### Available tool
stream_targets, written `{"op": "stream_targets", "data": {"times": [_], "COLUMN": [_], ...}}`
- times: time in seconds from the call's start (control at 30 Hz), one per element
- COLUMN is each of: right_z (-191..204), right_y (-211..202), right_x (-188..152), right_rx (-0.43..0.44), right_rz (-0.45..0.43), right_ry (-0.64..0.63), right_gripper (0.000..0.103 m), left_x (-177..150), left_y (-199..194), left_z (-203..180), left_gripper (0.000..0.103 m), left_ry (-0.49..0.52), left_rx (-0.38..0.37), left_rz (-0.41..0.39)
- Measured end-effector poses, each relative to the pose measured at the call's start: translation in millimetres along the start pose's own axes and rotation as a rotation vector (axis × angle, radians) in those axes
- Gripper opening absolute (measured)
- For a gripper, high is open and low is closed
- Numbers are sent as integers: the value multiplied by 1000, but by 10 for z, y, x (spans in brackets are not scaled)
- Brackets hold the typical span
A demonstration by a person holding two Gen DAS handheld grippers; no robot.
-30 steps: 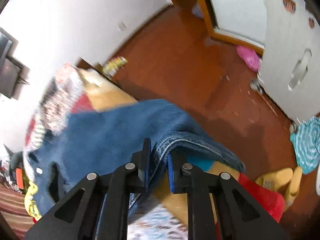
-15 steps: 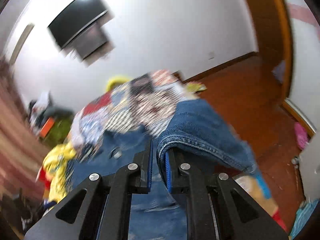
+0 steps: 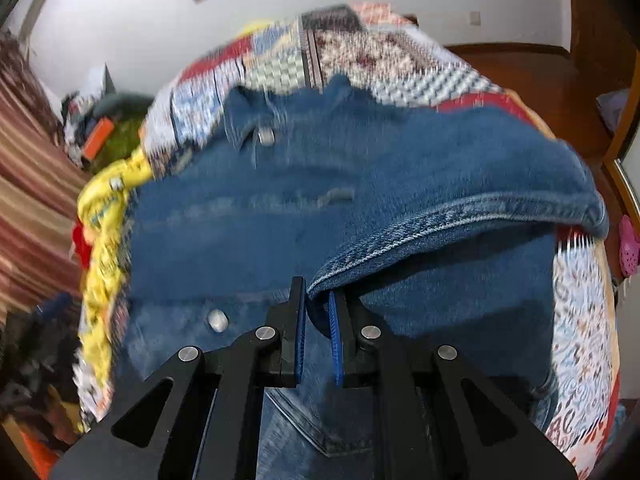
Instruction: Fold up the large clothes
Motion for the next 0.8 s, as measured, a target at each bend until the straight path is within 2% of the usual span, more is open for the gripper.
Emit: {"op": "stream_targets", "data": {"times": [0.17,0.23,0.27,0.3,0.43,0.53,0.6,0.73,0.8], "right_z": [-74,-139,-137,-174,-357,-583,-743,-1021,-1113], "right_y": [-33,-140,-189,-265,-590,-787,-873,-907,-878], "right_x": [-110,-152,-188,-202,-254,-275,-279,-270,-276], "right_rx": [26,74,77,68,-28,-97,-128,-180,-181], "right_rz": [66,82,74,61,-37,-93,-122,-148,-151], "right_ry": [17,22,19,10,-39,-14,24,96,125], "right_gripper": [15,23,31,38,50,56,64,65,65], "left_x": [232,359,410,466,700,840,903,947,928], "left_y": [62,103,125,147,310,491,650,994,1185], "left_z": [-357,-546,-621,-708,-1132,-1458,-1680,-2055,-2234], "left_gripper": [95,95,95,95,95,95,94,94,87], "left_ry": [71,110,125,142,218,284,329,413,475], "left_rx": [-38,-57,-65,-75,-116,-143,-150,-167,-164], "left_rz": [-12,-18,-19,-22,-16,-3,15,62,78]}}
Point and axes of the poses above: each gripper's, at about its wrist camera, not at the fingertips, and y roughly the way its jaws point, z to its left, x to its top, the point moved 3 cm from there along y, roughly the way its jaws point, and after that the axes turned 2 degrees about -y, right-handed, at the moved point
